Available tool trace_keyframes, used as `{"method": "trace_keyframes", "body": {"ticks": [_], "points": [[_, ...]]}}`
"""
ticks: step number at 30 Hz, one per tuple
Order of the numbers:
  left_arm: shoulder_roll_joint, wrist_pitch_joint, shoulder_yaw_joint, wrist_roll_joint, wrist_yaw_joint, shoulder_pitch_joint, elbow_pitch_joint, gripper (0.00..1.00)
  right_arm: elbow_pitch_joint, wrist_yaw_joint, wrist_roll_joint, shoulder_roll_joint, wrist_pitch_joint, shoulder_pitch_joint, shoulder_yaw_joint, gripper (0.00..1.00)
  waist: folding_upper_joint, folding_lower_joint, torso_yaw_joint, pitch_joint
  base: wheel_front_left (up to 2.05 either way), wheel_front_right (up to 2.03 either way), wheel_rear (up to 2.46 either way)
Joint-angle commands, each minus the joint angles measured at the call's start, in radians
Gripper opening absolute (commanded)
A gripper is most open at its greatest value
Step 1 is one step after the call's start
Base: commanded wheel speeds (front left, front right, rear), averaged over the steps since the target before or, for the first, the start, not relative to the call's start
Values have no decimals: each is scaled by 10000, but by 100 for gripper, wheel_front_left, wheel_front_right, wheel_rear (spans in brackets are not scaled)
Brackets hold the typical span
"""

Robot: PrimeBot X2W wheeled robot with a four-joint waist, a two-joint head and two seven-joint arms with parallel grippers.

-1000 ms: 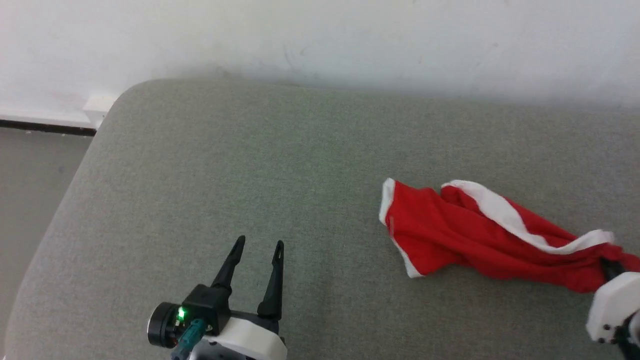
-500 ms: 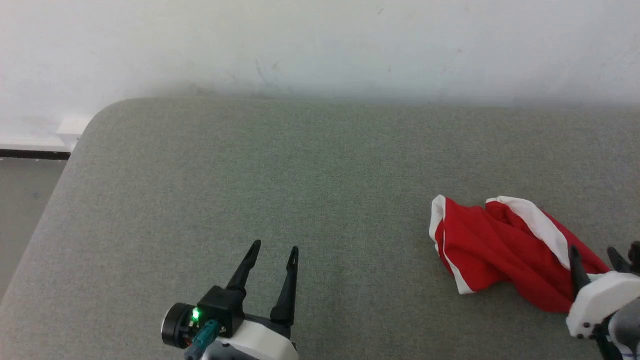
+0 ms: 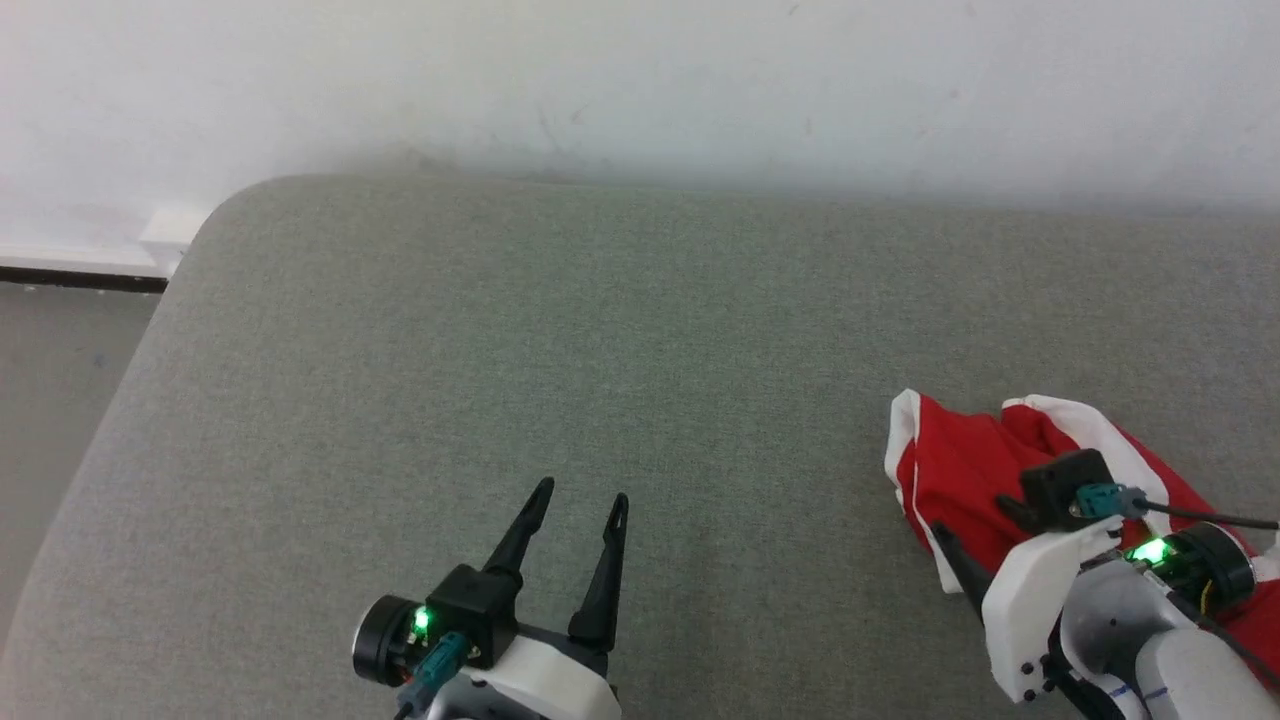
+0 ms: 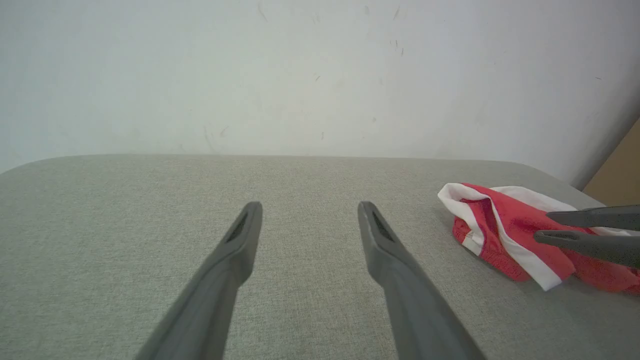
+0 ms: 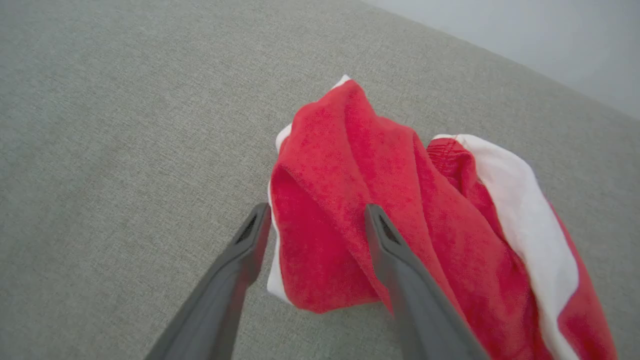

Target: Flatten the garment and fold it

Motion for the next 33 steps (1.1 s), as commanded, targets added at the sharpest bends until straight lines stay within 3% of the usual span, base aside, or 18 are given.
{"method": "trace_keyframes", "body": {"ticks": [1, 8, 9, 10, 15, 22, 27, 29, 33], "points": [[-40, -47, -7, 27, -23, -136, 52, 100, 245, -19, -70, -20, 180, -310, 47, 100, -1, 0, 289, 129, 0, 0, 0], [-76, -47, -6, 33, -25, -160, 81, 100, 1342, -19, -652, -119, 286, -789, -8, 100, -1, 0, 714, 293, 0, 0, 0], [-81, -47, -7, 36, -27, -160, 88, 100, 1469, -19, -717, -112, 225, -833, -27, 6, -1, 0, 757, 298, 0, 0, 0], [-85, -47, -7, 37, -31, -159, 98, 100, 1558, -19, -726, -76, 146, -874, -10, 0, -1, 0, 789, 293, 0, 0, 0], [-101, -47, 16, 28, -26, -126, 166, 100, 1505, -19, -505, 259, -444, -1211, 165, 0, -1, 0, 856, 130, 0, 0, 0], [-113, -47, 132, 33, -39, -13, 195, 100, 615, -19, -20, 888, -1834, -2575, 1726, 0, -1, 0, 856, -259, 0, 0, 0], [-115, -47, 328, -10, 16, 182, 128, 100, 96, -19, 779, 1137, -1919, -2788, 2770, 0, -1, 0, 783, -445, 0, 0, 0], [-116, -47, 460, -44, 36, 295, 74, 100, -255, -19, 1405, 1042, -1515, -2416, 3156, 0, -1, 0, 711, -513, 0, 0, 0], [-103, -47, 713, -38, 53, 450, -3, 100, -1071, -19, 2377, -15, -257, -969, 3632, 0, -1, 0, 462, -579, 0, 0, 0]]}}
